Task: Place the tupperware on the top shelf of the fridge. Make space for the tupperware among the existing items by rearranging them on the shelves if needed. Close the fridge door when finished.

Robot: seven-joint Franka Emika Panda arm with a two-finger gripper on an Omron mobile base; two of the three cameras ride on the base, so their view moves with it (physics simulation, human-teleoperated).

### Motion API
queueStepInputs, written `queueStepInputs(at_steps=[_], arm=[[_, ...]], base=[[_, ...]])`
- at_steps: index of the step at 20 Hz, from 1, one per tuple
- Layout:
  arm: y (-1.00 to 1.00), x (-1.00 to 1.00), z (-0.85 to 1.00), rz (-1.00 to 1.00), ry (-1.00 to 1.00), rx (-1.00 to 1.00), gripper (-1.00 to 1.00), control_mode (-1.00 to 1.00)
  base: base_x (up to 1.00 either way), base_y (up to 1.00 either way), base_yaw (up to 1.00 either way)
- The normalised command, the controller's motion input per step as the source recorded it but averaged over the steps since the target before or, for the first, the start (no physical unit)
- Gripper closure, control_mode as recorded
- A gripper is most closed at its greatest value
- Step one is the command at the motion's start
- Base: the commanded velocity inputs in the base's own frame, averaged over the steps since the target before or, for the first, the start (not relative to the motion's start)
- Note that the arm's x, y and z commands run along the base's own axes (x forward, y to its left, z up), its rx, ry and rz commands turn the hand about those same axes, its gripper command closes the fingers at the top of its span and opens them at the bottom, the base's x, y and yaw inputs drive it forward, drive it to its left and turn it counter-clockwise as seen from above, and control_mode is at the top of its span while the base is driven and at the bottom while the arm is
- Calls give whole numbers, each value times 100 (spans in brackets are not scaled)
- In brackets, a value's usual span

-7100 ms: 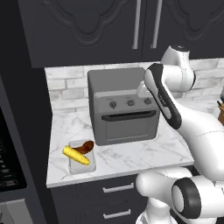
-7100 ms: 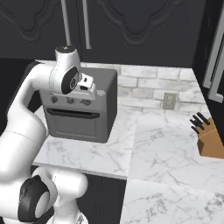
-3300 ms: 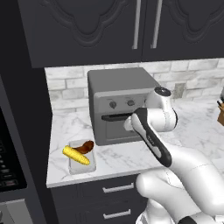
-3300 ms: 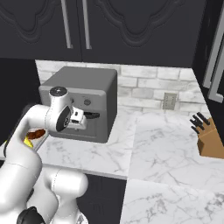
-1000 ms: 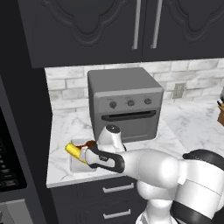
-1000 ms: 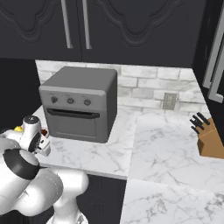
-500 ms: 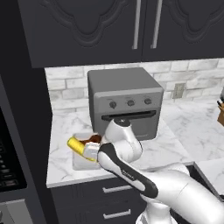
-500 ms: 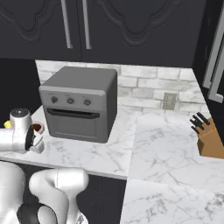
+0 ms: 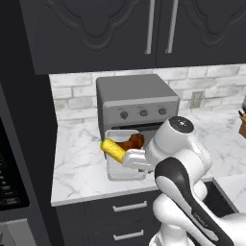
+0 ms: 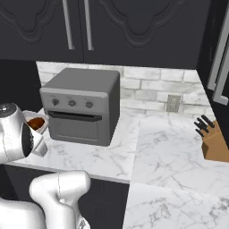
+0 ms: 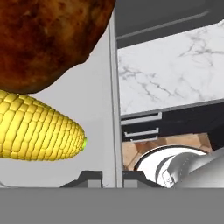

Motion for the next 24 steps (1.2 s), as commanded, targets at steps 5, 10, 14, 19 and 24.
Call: queueStepInputs(at_steps=[5, 10, 14, 19, 24], arm=[[-100, -41, 36, 0, -1, 2, 100, -100], [-29, -23, 2, 0, -3, 4, 100, -100], [9, -21, -2, 0, 0, 0, 100, -100], [19, -54, -1, 0, 0, 0, 100, -100], [7, -34, -2, 0, -2, 0, 100, -100]], base=[[0, 0, 0], [0, 0, 0], [0, 0, 0], [0, 0, 0], [0, 0, 0]])
